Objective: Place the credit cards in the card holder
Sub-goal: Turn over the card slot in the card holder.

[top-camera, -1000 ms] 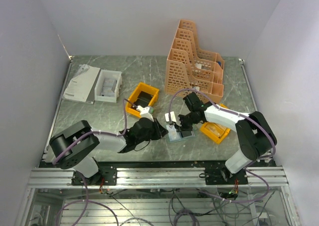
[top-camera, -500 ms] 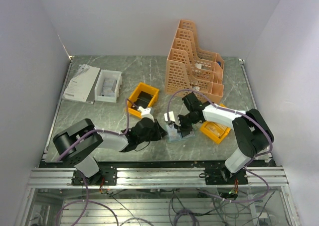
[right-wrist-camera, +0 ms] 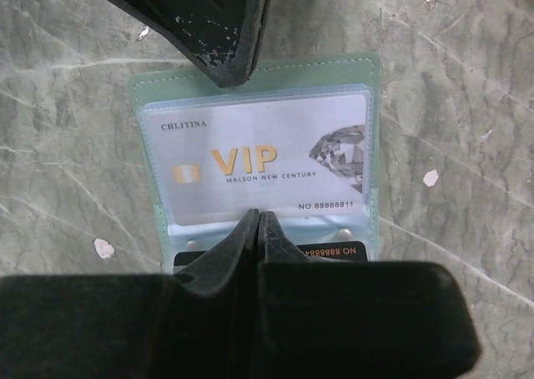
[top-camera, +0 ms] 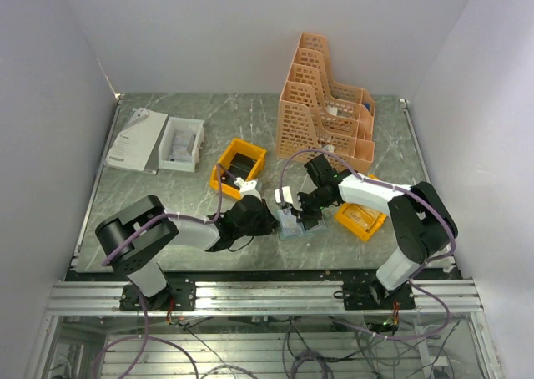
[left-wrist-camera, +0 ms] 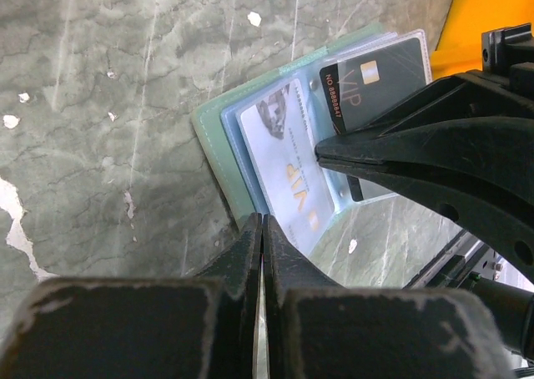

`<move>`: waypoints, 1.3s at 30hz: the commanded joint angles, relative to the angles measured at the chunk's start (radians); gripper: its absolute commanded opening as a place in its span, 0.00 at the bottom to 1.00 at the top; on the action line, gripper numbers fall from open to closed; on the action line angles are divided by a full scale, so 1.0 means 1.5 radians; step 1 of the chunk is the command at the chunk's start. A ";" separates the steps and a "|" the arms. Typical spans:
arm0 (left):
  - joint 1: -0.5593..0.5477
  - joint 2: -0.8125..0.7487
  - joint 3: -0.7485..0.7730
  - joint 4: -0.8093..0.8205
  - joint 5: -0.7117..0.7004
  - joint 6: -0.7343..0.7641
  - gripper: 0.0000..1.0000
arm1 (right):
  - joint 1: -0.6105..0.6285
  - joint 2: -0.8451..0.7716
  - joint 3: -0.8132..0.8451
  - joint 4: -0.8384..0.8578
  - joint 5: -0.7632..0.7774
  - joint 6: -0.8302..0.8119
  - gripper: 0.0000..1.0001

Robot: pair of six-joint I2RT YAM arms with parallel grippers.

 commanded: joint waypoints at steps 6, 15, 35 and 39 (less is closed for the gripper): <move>0.003 0.014 0.029 -0.025 -0.005 0.013 0.07 | 0.003 0.015 0.008 -0.012 0.006 -0.001 0.00; 0.002 0.034 0.036 -0.003 0.014 0.012 0.07 | 0.003 0.015 0.009 -0.013 0.004 0.001 0.00; -0.009 0.033 0.054 -0.017 0.020 0.019 0.18 | 0.002 -0.001 0.013 -0.015 -0.015 0.010 0.04; -0.012 0.031 0.060 -0.027 0.014 0.020 0.24 | -0.001 -0.028 0.006 -0.007 -0.029 0.014 0.11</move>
